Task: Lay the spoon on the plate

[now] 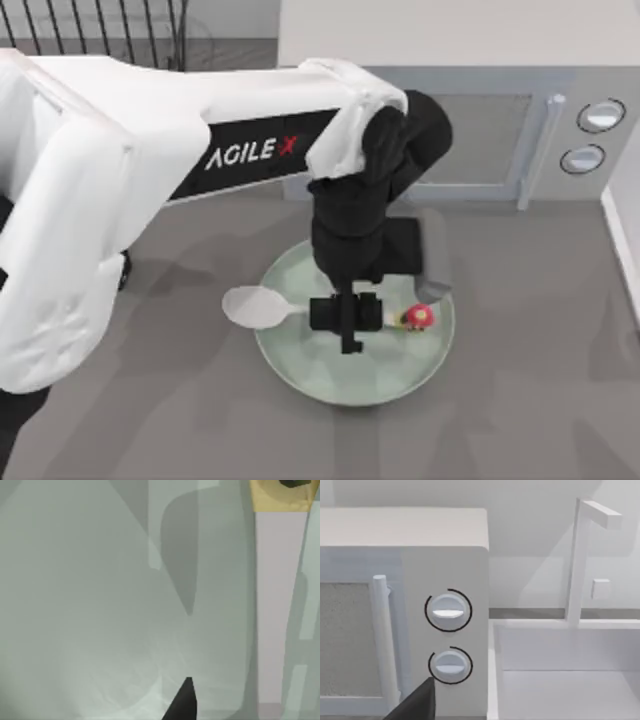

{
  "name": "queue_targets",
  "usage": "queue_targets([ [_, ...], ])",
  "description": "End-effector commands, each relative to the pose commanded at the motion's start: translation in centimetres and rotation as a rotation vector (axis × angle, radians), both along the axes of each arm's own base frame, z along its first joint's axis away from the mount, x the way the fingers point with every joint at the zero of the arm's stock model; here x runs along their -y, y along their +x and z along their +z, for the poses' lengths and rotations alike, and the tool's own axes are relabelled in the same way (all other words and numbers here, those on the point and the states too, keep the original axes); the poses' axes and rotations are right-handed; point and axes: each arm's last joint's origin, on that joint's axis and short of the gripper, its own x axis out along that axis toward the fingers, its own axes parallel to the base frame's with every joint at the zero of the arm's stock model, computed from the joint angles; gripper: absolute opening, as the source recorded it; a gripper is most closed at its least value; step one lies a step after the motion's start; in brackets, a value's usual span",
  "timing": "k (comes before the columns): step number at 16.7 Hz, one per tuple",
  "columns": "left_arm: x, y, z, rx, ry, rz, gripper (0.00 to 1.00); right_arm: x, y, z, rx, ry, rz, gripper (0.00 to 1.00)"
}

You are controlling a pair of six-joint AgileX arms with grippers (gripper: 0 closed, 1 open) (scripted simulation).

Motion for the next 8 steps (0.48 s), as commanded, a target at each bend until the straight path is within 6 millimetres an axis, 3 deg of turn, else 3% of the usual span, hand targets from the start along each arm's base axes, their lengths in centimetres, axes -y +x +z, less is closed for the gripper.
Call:
queue_targets([
  [3, 0.00, 0.00, 0.00, 0.000, 0.000, 0.000, 0.98, 0.00, 0.00, 0.00, 0.000, 0.000, 0.000, 1.00],
  [8, 0.00, 0.00, 0.00, 0.000, 0.000, 0.000, 1.00, 0.00, 0.00, 0.00, 0.000, 0.000, 0.000, 1.00],
])
